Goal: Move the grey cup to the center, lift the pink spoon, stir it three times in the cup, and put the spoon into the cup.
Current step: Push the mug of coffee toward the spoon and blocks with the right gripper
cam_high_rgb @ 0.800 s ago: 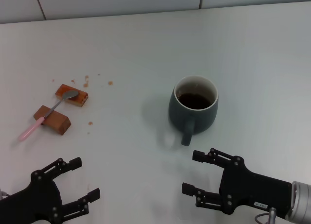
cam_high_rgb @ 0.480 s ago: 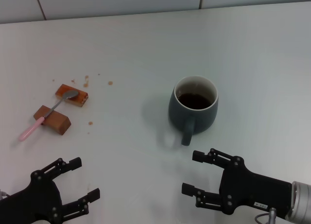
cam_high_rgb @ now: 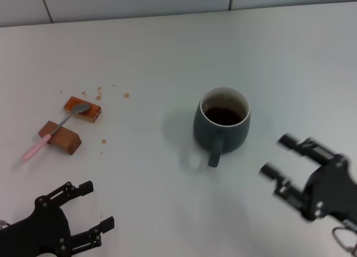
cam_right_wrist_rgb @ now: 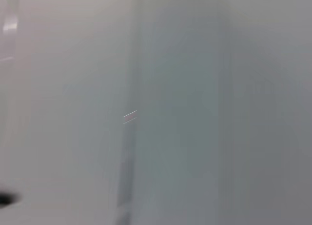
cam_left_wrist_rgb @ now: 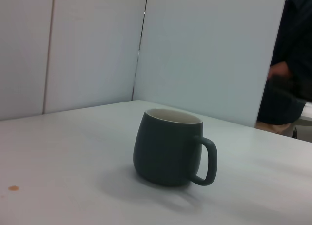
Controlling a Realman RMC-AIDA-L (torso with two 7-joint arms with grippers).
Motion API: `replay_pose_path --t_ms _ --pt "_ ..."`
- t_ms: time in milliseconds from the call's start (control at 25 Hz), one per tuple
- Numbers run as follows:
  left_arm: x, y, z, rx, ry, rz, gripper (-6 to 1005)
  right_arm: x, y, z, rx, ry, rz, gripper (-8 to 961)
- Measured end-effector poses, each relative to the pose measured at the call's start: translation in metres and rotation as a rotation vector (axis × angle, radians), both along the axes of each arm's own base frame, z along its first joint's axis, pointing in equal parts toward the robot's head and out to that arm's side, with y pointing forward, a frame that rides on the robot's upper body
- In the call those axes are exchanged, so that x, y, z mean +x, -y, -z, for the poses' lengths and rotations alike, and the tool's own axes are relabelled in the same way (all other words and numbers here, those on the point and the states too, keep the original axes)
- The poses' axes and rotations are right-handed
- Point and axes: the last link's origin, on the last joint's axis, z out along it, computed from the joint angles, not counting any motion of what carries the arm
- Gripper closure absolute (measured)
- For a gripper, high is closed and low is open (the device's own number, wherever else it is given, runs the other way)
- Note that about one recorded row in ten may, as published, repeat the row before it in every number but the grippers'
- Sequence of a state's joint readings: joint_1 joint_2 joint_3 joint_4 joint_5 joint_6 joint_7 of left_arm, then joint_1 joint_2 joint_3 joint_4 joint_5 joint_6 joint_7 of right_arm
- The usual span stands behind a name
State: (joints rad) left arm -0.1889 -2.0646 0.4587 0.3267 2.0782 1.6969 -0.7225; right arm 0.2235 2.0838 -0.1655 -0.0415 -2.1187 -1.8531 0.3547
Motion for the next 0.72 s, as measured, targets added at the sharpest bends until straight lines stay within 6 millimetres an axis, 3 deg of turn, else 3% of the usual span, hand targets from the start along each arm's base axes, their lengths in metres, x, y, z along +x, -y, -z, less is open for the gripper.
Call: replay_pose_path --t_ms 120,200,520,720 --pt "0.0 0.0 0.0 0.0 0.0 0.001 138 0.006 0.004 -0.01 0.257 -0.027 0.122 195" --pt "0.0 -0.001 0.0 0.001 -0.003 0.001 138 0.011 0.003 -0.014 0.352 -0.033 0.203 280" --pt "0.001 -0.003 0.0 0.0 -0.001 0.007 137 0.026 -0.019 -0.011 0.421 -0.032 0.422 655" --pt "0.002 -0.003 0.0 0.001 -0.002 0.009 137 0.03 -0.045 -0.001 0.378 0.009 0.497 817"
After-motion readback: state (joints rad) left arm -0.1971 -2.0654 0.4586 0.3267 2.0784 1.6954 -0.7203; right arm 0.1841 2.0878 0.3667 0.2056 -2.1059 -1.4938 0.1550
